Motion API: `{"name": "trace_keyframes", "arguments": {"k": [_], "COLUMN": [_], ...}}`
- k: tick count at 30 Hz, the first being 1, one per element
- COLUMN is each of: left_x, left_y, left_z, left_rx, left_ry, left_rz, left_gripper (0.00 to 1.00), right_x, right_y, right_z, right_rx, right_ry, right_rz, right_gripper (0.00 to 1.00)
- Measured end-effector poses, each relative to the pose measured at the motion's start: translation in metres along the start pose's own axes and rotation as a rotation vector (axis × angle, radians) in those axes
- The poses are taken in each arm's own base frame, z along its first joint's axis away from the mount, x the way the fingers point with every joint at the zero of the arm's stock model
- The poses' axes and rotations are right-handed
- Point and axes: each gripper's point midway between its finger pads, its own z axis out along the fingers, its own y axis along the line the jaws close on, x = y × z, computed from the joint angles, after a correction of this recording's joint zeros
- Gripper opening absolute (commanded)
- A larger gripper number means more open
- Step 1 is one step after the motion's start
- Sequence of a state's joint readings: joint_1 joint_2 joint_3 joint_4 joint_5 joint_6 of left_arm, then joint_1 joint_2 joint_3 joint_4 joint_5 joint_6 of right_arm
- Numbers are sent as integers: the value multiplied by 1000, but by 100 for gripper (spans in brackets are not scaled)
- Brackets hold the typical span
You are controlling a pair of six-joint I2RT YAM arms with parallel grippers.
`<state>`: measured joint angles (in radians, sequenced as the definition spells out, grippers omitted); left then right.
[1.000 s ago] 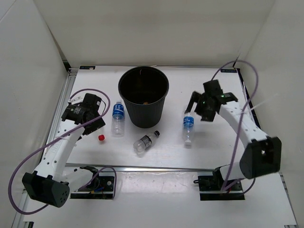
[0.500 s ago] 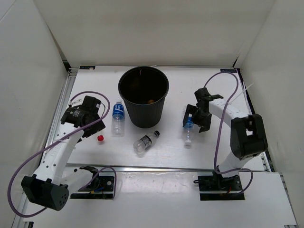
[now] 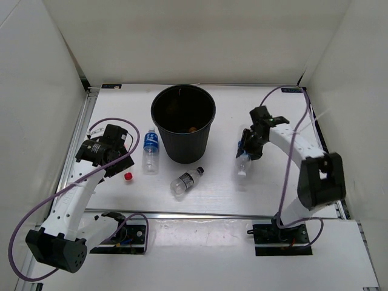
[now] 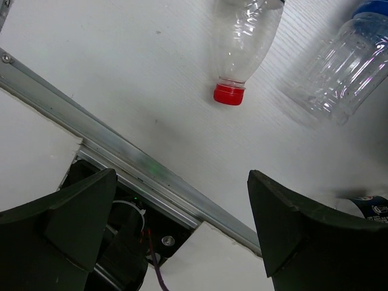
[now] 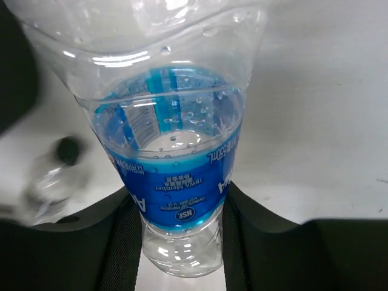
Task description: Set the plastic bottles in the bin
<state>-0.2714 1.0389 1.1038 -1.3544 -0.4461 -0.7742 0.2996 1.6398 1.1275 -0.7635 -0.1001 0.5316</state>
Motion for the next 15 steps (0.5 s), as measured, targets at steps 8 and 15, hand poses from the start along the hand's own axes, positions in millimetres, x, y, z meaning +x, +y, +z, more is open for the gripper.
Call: {"name": "trace_keyframes", "arguments": {"k": [8,15], "left_x": [-1,3], "left_y": [1,1], "left_z": [0,8], "left_rx": [-7,-41], "left_ry": [-7,20], "left_rz": [-10,6], "left_gripper": [100,100], "right_x": [-59,-66], "right_y": [107,209], "right_z": [-222,-355], "right_rx": [-439,-780], "right_ry": [-507,-693], "right_rz": [-92,-294], "right_gripper": [28,27]}}
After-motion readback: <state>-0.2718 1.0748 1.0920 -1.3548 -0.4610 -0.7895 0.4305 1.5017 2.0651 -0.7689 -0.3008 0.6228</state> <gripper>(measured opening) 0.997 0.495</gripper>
